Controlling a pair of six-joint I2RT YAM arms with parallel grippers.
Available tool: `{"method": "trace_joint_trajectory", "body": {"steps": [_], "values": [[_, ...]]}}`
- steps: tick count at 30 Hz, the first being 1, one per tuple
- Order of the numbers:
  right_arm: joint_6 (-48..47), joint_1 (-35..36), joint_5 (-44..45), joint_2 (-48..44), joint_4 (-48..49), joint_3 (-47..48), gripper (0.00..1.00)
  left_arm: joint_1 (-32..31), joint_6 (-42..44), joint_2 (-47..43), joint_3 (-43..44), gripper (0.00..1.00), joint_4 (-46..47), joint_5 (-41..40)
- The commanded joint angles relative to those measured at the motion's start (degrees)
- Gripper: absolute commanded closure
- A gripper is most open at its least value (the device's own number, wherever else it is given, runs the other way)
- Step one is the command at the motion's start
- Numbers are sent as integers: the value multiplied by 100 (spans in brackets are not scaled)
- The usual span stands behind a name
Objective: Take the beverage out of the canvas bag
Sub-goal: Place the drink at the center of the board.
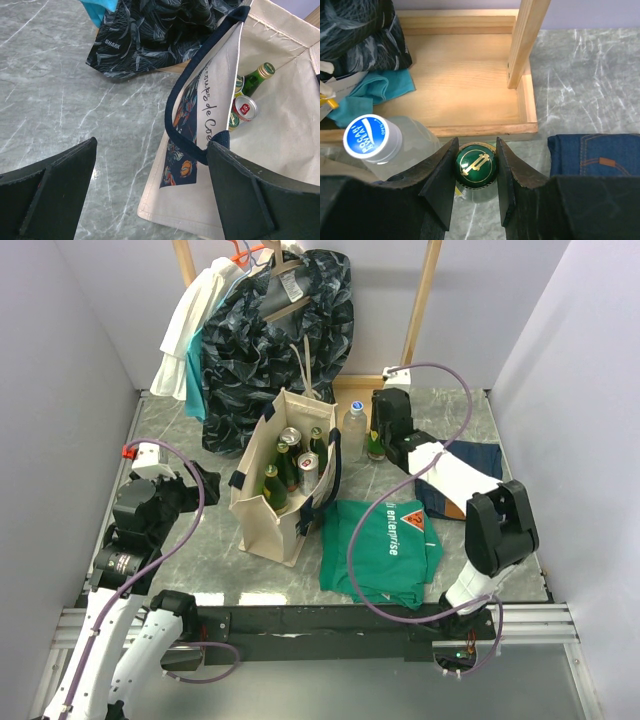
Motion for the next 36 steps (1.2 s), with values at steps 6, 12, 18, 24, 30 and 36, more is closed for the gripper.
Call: {"method": "trace_joint_trajectory", "body": {"steps": [6,12,18,24,30,36], "values": [[189,-35,471,115,1126,309,100,28,-46,-13,88,4,97,-75],[198,-35,568,150,1196,273,100,28,-37,-4,97,3,106,-93],[215,-52,630,176,1355,194,100,28,-37,-4,97,3,106,-102],[347,-61,559,282,1451,168,100,19,-46,-30,88,3,106,-146],[435,-61,463,396,1522,194,100,37,-28,-39,79,3,123,-146],[505,-70,401,493,1583,221,100,46,-11,31,97,3,123,-120]]}}
